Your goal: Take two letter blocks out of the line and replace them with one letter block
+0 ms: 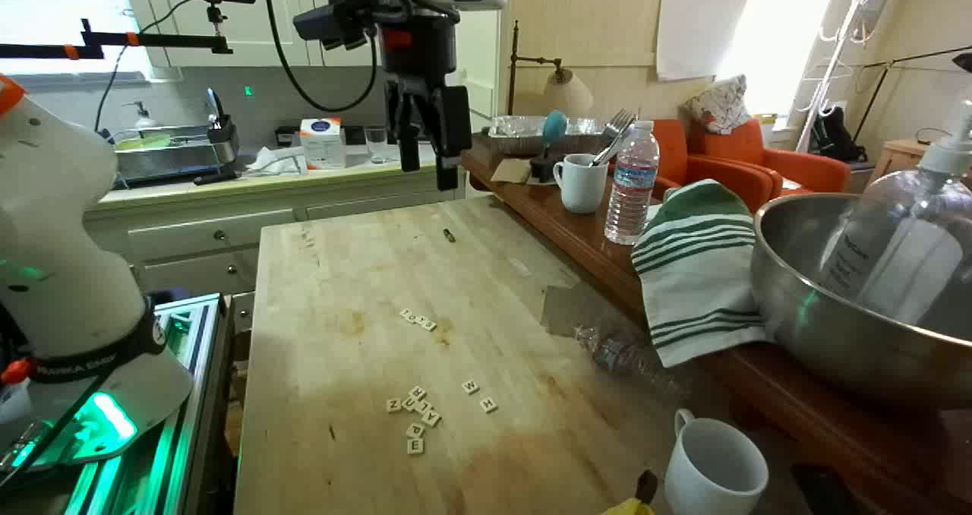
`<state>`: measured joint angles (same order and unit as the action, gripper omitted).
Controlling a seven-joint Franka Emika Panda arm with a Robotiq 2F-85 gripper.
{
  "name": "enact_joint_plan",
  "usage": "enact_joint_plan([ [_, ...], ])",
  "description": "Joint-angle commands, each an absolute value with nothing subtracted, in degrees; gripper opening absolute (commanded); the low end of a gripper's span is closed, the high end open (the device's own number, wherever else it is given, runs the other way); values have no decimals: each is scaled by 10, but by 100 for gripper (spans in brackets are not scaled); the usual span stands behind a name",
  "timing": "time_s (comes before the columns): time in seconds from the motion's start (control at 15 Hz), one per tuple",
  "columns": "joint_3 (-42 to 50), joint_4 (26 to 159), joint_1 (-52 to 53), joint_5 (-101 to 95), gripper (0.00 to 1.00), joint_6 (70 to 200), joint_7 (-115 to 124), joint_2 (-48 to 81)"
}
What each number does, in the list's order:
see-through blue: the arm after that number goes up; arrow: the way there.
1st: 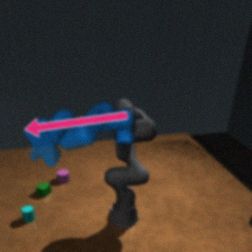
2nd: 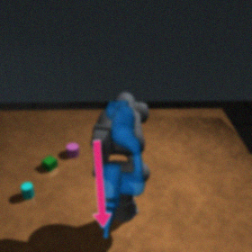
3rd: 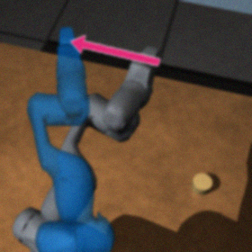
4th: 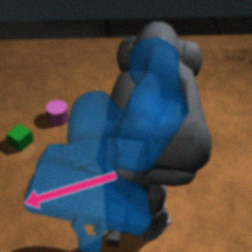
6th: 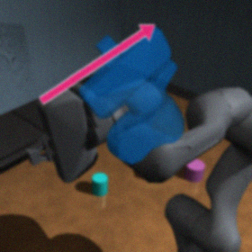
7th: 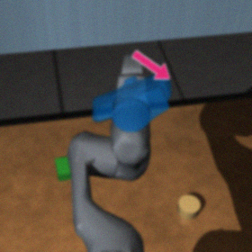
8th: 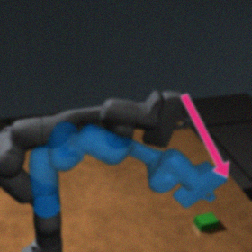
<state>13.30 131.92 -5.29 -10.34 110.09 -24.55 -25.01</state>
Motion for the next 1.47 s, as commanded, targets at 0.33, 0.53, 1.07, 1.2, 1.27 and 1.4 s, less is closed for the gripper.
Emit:
enact_joint_plan([
  [0.33,131,1318,-56,-102,100,1100,-247,-250],
  [0.53,131,1318,-56,-102,100,1100,-247,-250],
  [1.07,116,1422,-12,-80,100,1152,-317,-268],
  [1.2,120,1456,1,-65,100,1193,-340,-268],
  [1.27,122,1470,6,-56,100,1213,-352,-266],
  [1.4,125,1503,14,-40,100,1266,-382,-259],
])
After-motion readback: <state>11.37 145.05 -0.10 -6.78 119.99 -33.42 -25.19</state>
